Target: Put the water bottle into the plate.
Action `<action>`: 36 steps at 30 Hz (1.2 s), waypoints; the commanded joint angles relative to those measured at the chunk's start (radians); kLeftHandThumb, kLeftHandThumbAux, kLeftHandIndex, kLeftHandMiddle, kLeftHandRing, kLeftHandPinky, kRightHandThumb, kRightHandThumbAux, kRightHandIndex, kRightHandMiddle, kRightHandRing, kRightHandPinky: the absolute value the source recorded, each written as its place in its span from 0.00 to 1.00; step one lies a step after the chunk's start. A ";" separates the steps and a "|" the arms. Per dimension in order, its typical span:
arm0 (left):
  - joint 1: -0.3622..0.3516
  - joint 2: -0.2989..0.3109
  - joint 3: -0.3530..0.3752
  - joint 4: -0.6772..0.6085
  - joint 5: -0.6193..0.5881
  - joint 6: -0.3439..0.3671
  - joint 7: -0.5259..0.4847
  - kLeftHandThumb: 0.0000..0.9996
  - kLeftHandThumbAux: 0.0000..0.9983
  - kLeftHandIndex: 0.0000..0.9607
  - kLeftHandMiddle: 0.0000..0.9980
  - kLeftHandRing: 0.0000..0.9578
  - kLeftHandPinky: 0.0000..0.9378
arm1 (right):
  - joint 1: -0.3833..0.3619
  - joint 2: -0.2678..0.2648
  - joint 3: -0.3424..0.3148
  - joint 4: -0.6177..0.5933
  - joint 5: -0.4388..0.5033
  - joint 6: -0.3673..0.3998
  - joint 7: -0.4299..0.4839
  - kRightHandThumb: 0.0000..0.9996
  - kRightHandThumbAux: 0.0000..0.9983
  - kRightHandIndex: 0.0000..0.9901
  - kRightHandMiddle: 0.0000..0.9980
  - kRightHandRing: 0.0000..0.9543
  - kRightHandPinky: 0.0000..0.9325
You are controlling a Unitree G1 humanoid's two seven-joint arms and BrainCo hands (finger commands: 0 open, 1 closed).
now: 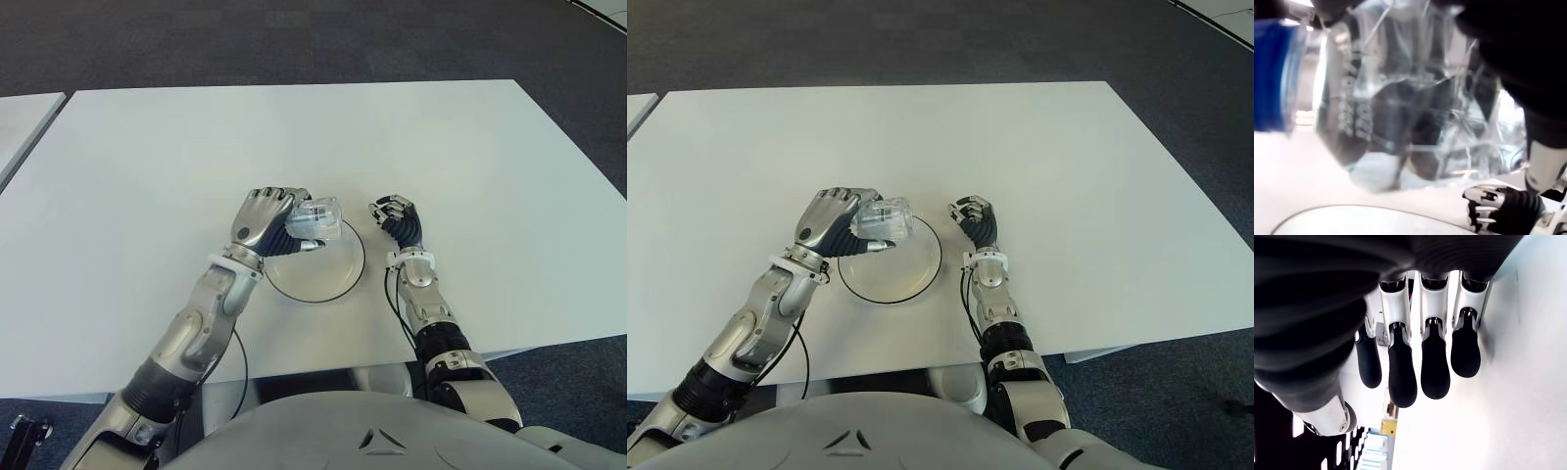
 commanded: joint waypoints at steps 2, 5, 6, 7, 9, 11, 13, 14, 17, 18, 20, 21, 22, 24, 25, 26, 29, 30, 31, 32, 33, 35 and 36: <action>-0.028 -0.027 -0.062 0.151 0.025 -0.062 0.019 0.85 0.67 0.41 0.54 0.89 0.89 | 0.080 0.009 -0.002 0.081 0.016 0.083 0.014 0.70 0.73 0.44 0.66 0.68 0.68; -0.039 -0.031 -0.070 0.202 0.025 -0.090 0.035 0.85 0.67 0.41 0.54 0.89 0.89 | 0.079 0.009 -0.003 0.081 0.017 0.084 0.014 0.70 0.73 0.44 0.66 0.68 0.68; -0.042 -0.031 -0.070 0.213 0.024 -0.097 0.038 0.85 0.67 0.41 0.54 0.89 0.89 | 0.079 0.009 -0.003 0.082 0.018 0.084 0.014 0.70 0.73 0.44 0.66 0.68 0.68; -0.047 -0.031 -0.071 0.223 0.023 -0.105 0.037 0.85 0.67 0.41 0.54 0.89 0.89 | 0.078 0.009 -0.004 0.084 0.018 0.082 0.014 0.70 0.73 0.44 0.66 0.68 0.68; -0.055 -0.032 -0.072 0.245 0.021 -0.117 0.034 0.85 0.67 0.41 0.54 0.89 0.89 | 0.077 0.009 -0.004 0.087 0.017 0.079 0.014 0.70 0.73 0.44 0.66 0.68 0.68; -0.060 -0.033 -0.075 0.267 0.021 -0.125 0.032 0.85 0.67 0.41 0.54 0.89 0.90 | 0.077 0.009 -0.004 0.089 0.017 0.078 0.014 0.70 0.73 0.44 0.66 0.68 0.68; -0.063 -0.033 -0.075 0.278 0.022 -0.129 0.030 0.85 0.67 0.41 0.54 0.89 0.90 | 0.076 0.009 -0.004 0.090 0.016 0.078 0.013 0.70 0.73 0.44 0.66 0.68 0.67; -0.064 -0.033 -0.075 0.285 0.022 -0.130 0.028 0.85 0.67 0.41 0.54 0.89 0.90 | 0.076 0.009 -0.004 0.090 0.016 0.078 0.013 0.70 0.73 0.44 0.66 0.68 0.67; -0.076 -0.032 -0.082 0.332 0.021 -0.125 0.007 0.85 0.67 0.41 0.54 0.88 0.90 | 0.078 0.010 -0.004 0.088 0.016 0.078 0.010 0.70 0.73 0.44 0.66 0.68 0.68; -0.080 -0.032 -0.083 0.344 0.021 -0.124 0.004 0.85 0.67 0.41 0.54 0.88 0.90 | 0.078 0.010 -0.005 0.087 0.016 0.078 0.010 0.70 0.73 0.44 0.66 0.68 0.68; -0.090 -0.034 -0.086 0.373 0.020 -0.126 0.003 0.85 0.67 0.41 0.54 0.88 0.90 | 0.078 0.012 -0.006 0.086 0.018 0.081 0.009 0.70 0.73 0.44 0.66 0.68 0.68; -0.097 -0.036 -0.087 0.390 0.018 -0.124 0.001 0.85 0.67 0.41 0.54 0.88 0.90 | 0.078 0.012 -0.007 0.088 0.018 0.081 0.008 0.70 0.73 0.44 0.66 0.68 0.68; -0.101 -0.038 -0.088 0.402 0.016 -0.122 0.000 0.85 0.67 0.41 0.54 0.88 0.89 | 0.078 0.012 -0.007 0.088 0.018 0.081 0.008 0.70 0.73 0.44 0.66 0.67 0.67; -0.108 -0.042 -0.088 0.419 0.014 -0.120 -0.001 0.85 0.67 0.41 0.54 0.88 0.89 | 0.077 0.012 -0.007 0.091 0.017 0.080 0.006 0.70 0.73 0.44 0.66 0.67 0.67; -0.111 -0.044 -0.089 0.428 0.013 -0.119 0.000 0.85 0.67 0.41 0.54 0.88 0.89 | 0.076 0.012 -0.007 0.093 0.016 0.079 0.005 0.70 0.73 0.44 0.66 0.67 0.67; -0.113 -0.046 -0.089 0.436 0.012 -0.118 0.001 0.85 0.67 0.41 0.54 0.87 0.88 | 0.075 0.012 -0.007 0.094 0.015 0.079 0.005 0.70 0.73 0.44 0.66 0.67 0.67; -0.120 -0.053 -0.089 0.462 0.009 -0.110 0.004 0.85 0.67 0.41 0.54 0.87 0.87 | 0.074 0.012 -0.008 0.097 0.014 0.080 0.000 0.70 0.73 0.44 0.65 0.67 0.67; -0.121 -0.054 -0.089 0.468 0.009 -0.110 0.006 0.85 0.67 0.41 0.54 0.86 0.87 | 0.073 0.012 -0.008 0.098 0.014 0.080 -0.001 0.70 0.73 0.44 0.65 0.67 0.67; -0.122 -0.056 -0.089 0.477 0.008 -0.110 0.013 0.85 0.67 0.41 0.54 0.86 0.86 | 0.073 0.011 -0.008 0.099 0.014 0.078 -0.002 0.70 0.73 0.44 0.65 0.67 0.67; -0.123 -0.058 -0.089 0.484 0.008 -0.110 0.018 0.85 0.67 0.41 0.54 0.85 0.85 | 0.073 0.011 -0.008 0.100 0.013 0.078 -0.002 0.70 0.73 0.44 0.65 0.66 0.67; -0.123 -0.060 -0.088 0.490 0.007 -0.110 0.024 0.85 0.67 0.42 0.54 0.85 0.85 | 0.073 0.011 -0.007 0.099 0.013 0.078 -0.003 0.70 0.73 0.44 0.65 0.66 0.67; -0.124 -0.063 -0.087 0.505 0.003 -0.114 0.038 0.85 0.67 0.42 0.54 0.83 0.84 | 0.074 0.011 -0.006 0.097 0.012 0.078 -0.003 0.70 0.73 0.44 0.65 0.66 0.67; -0.125 -0.066 -0.086 0.517 0.000 -0.119 0.050 0.85 0.67 0.42 0.55 0.83 0.83 | 0.075 0.010 -0.005 0.096 0.012 0.078 -0.002 0.70 0.73 0.44 0.65 0.66 0.67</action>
